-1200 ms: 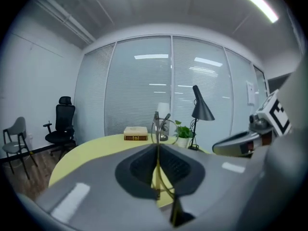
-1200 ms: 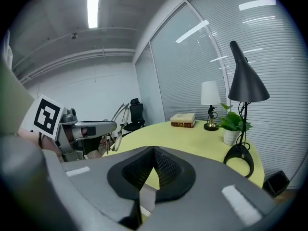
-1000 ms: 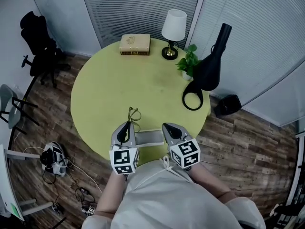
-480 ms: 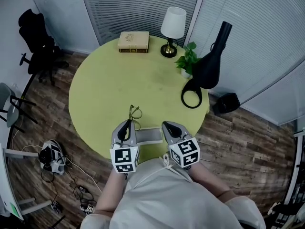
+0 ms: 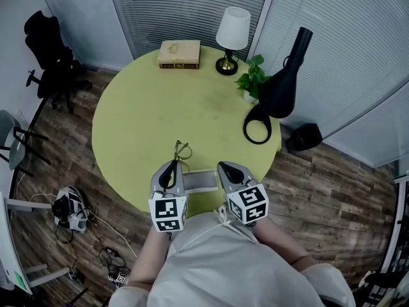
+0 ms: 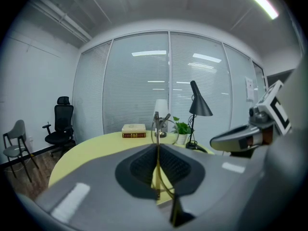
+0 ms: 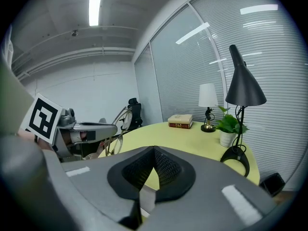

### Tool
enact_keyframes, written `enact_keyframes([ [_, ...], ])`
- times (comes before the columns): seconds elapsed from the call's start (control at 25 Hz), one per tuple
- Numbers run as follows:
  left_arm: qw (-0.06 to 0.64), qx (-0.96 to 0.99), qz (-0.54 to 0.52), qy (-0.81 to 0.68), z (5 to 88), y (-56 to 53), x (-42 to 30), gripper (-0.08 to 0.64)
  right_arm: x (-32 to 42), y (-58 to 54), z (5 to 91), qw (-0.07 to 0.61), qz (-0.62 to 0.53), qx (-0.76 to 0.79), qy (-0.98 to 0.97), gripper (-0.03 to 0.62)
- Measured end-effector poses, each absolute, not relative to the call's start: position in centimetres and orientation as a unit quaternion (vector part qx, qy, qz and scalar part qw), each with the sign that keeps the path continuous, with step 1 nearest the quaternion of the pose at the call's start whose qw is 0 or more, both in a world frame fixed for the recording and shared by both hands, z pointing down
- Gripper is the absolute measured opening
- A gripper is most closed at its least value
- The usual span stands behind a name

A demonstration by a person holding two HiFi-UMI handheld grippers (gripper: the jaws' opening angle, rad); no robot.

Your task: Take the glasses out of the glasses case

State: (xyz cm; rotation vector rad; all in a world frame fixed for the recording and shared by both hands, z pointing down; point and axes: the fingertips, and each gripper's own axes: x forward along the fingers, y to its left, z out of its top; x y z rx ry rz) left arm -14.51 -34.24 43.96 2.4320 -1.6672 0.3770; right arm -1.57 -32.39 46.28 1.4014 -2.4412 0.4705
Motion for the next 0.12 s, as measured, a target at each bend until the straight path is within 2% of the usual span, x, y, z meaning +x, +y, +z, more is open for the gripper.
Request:
enact_keyframes([
  [0.12,0.082,0.815,0.13,-0.558,43.85,-34.07,-14.56,0.015,-1.65,-32.28,46.12,0.143,0.163,0.487,-0.846,0.0],
])
